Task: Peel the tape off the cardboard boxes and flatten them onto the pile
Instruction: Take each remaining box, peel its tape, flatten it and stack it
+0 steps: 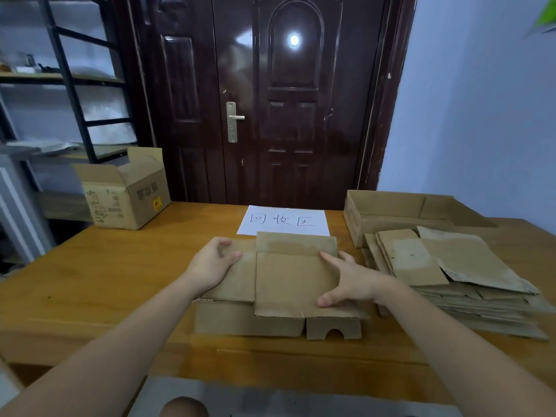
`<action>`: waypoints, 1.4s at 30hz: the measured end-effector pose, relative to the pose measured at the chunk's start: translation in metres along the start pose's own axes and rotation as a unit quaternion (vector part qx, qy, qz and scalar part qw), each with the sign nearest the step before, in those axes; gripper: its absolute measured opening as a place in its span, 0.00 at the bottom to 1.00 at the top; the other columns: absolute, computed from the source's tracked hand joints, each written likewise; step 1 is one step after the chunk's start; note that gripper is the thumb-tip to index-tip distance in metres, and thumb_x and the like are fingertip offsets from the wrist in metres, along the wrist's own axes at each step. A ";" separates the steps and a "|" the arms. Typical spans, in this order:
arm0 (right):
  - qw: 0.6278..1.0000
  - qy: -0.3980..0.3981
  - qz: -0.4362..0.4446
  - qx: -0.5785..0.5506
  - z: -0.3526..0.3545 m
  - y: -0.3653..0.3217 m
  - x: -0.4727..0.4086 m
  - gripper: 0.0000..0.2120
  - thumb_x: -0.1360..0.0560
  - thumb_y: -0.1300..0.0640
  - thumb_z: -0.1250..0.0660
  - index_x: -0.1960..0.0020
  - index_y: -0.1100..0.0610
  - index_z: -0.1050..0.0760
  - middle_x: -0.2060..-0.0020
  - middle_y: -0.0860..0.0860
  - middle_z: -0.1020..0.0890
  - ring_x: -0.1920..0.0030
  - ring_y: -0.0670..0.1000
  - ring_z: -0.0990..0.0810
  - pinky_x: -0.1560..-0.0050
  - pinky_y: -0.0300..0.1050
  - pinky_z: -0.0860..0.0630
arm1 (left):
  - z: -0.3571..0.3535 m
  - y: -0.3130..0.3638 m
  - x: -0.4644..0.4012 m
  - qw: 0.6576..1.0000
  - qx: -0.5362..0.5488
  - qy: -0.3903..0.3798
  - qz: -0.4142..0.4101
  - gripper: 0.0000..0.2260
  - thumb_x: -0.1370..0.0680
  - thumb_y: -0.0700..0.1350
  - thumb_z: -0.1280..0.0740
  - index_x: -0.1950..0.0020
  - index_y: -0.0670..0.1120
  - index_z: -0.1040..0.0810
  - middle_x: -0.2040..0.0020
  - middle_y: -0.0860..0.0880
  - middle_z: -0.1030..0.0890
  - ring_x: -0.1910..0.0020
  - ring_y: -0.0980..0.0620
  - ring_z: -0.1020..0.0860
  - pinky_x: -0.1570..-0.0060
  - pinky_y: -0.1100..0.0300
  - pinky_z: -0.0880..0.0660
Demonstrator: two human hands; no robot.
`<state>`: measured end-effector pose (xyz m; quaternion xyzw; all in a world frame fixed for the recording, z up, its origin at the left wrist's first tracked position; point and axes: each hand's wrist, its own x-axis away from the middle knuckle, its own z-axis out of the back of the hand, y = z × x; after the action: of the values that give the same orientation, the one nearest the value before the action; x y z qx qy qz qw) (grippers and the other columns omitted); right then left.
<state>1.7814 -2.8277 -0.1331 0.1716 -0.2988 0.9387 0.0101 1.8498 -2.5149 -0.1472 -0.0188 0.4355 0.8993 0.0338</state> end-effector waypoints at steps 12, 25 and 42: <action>0.985 -0.047 -0.024 0.162 0.000 0.006 -0.030 0.67 0.38 0.38 0.19 0.17 0.46 0.64 0.21 0.45 0.70 0.19 0.59 0.50 0.30 0.52 0.28 | -0.003 -0.007 -0.004 0.898 -0.299 -0.323 -0.023 0.71 0.46 0.76 0.24 0.16 0.49 0.58 0.19 0.55 0.69 0.17 0.44 0.54 0.21 0.47 0.41; 0.971 -0.124 -0.050 0.200 0.001 -0.002 -0.036 0.67 0.36 0.41 0.18 0.19 0.42 0.67 0.21 0.48 0.72 0.20 0.63 0.50 0.55 0.41 0.19 | -0.021 0.014 -0.023 0.845 -0.419 -0.331 -0.012 0.69 0.42 0.70 0.19 0.16 0.48 0.58 0.16 0.52 0.52 0.20 0.45 0.41 0.24 0.49 0.35; 0.970 -0.123 -0.057 0.204 0.000 -0.002 -0.037 0.66 0.36 0.41 0.19 0.20 0.41 0.68 0.22 0.48 0.72 0.20 0.63 0.50 0.56 0.41 0.21 | -0.023 0.023 -0.016 0.836 -0.437 -0.333 0.007 0.69 0.38 0.67 0.20 0.17 0.46 0.65 0.16 0.53 0.58 0.23 0.41 0.37 0.37 0.52 0.23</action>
<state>1.8163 -2.8232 -0.1446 0.3005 -0.0895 0.9495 -0.0085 1.8639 -2.5484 -0.1424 0.2716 -0.0399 0.9484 0.1589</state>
